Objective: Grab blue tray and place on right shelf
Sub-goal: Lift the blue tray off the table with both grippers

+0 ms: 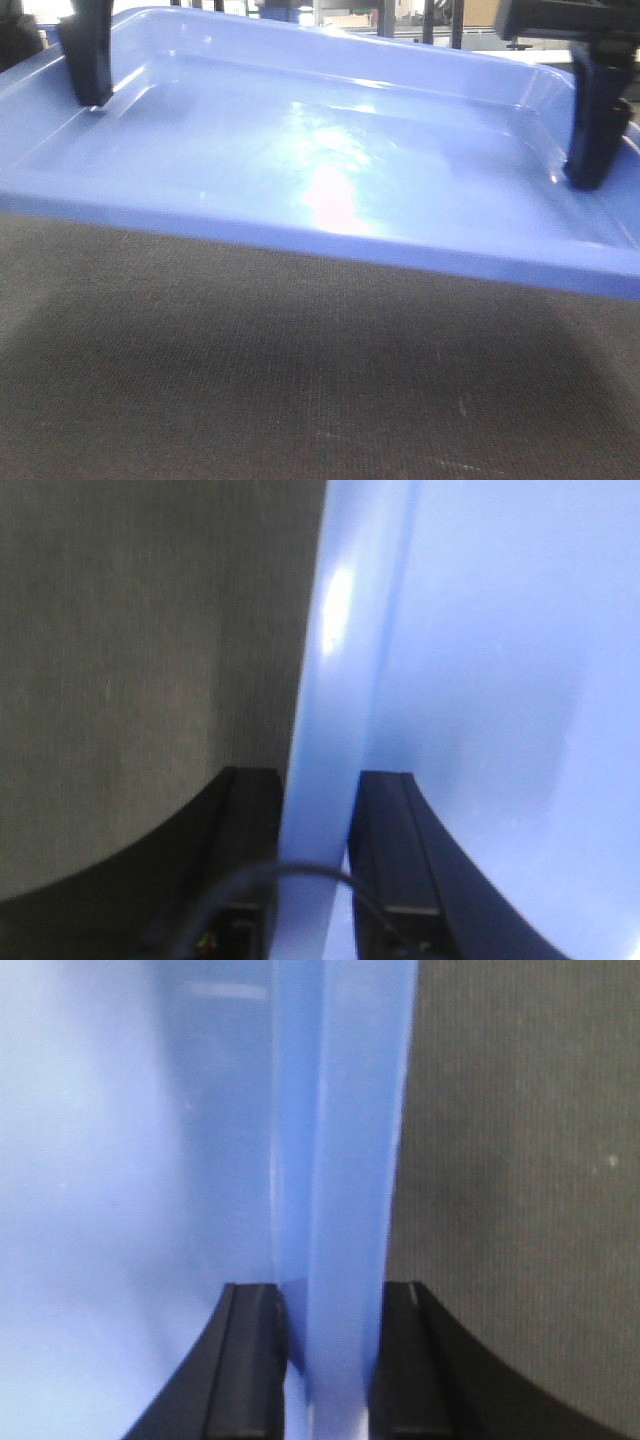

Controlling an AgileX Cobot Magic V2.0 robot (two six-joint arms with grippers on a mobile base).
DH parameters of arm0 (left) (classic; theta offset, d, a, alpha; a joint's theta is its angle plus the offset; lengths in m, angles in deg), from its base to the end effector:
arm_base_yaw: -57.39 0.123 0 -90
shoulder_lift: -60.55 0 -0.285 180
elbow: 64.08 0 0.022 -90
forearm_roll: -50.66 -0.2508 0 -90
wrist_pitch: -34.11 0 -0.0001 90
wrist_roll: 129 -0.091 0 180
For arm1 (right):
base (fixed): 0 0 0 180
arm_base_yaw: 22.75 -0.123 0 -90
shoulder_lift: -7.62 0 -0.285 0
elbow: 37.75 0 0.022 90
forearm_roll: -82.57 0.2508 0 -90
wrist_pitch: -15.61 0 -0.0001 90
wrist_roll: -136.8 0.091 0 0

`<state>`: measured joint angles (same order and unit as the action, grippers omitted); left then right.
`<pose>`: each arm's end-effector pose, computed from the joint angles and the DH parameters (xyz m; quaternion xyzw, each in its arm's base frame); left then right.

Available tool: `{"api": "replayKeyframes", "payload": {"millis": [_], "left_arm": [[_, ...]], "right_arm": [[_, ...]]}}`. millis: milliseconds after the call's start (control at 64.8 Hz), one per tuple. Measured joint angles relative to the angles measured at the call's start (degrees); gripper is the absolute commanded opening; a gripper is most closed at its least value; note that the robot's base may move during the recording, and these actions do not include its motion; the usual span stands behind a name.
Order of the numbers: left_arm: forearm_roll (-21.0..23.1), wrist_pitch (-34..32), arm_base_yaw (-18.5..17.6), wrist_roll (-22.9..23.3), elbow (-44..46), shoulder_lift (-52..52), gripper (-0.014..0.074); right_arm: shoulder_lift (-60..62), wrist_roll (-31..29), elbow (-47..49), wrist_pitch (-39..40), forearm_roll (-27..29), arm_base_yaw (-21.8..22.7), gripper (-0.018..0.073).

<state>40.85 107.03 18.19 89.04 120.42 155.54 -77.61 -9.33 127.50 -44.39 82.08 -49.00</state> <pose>0.2431 -0.1792 0.3408 0.0230 0.9857 -0.0237 0.1650 0.2319 0.1136 0.2997 0.0640 0.9827 0.0836 0.1525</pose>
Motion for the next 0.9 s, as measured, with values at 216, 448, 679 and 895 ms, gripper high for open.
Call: {"api": "replayKeyframes", "payload": {"millis": [216,448,679,895], "left_arm": [[2.09,-1.56,-1.35,3.88,-10.34,-5.92,0.0074],[3.41,-4.54,-1.35,4.61,-16.92,-11.11,0.0074],[3.41,-5.69,-1.35,4.61,-18.25,-11.28,0.0074],[3.51,-8.32,-1.35,4.61,-20.14,-11.28,0.0074]], "right_arm": [[3.53,0.35,-1.38,-0.43,0.48,-1.45,0.0167],[4.64,2.66,-3.94,-0.07,0.9,-4.89,0.0167],[4.64,3.07,-4.37,0.45,0.48,-5.44,0.0167],[4.64,3.17,-4.37,0.24,0.48,-5.44,0.0167]]}}
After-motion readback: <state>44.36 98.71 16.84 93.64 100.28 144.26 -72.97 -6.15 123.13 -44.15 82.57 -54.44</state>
